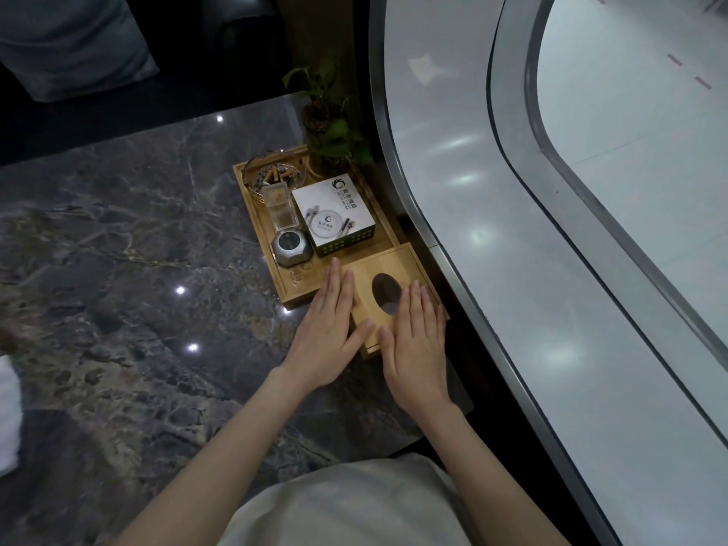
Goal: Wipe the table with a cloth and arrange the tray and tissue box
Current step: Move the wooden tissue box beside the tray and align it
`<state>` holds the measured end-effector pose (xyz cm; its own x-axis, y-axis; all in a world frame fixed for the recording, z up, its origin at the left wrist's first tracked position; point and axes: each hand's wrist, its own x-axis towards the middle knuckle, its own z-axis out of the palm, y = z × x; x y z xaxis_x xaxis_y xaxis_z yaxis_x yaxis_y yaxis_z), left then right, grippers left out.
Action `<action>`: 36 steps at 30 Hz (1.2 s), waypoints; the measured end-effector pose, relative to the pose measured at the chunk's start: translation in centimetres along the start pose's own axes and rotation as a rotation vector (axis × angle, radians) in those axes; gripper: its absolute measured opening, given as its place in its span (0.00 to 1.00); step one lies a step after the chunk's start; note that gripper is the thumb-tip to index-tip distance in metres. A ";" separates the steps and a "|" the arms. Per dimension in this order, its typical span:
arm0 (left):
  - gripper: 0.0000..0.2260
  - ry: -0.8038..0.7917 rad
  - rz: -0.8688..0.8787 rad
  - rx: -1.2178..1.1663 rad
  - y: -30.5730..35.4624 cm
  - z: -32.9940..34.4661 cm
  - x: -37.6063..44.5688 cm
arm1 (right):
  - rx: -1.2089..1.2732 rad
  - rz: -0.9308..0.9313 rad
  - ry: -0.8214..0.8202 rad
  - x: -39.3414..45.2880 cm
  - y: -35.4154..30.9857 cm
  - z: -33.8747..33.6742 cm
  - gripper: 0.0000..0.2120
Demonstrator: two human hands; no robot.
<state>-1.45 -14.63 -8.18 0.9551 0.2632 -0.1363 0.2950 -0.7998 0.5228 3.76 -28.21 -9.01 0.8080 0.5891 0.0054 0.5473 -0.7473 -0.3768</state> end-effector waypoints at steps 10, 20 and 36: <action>0.36 0.002 0.012 0.005 -0.1 0.0 0.0 | 0.049 -0.005 -0.021 0.0 -0.1 0.0 0.32; 0.34 0.024 -0.015 -0.013 0.0 -0.2 0.2 | 0.064 -0.048 -0.023 0.8 0.1 -0.3 0.34; 0.35 -0.039 -0.024 -0.080 -0.3 -0.5 0.5 | 0.006 -0.021 0.044 0.8 -0.2 0.3 0.32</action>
<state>-1.04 -13.99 -7.96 0.9487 0.2588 -0.1815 0.3157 -0.7478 0.5840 4.23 -27.50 -9.26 0.8053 0.5904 0.0540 0.5629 -0.7329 -0.3821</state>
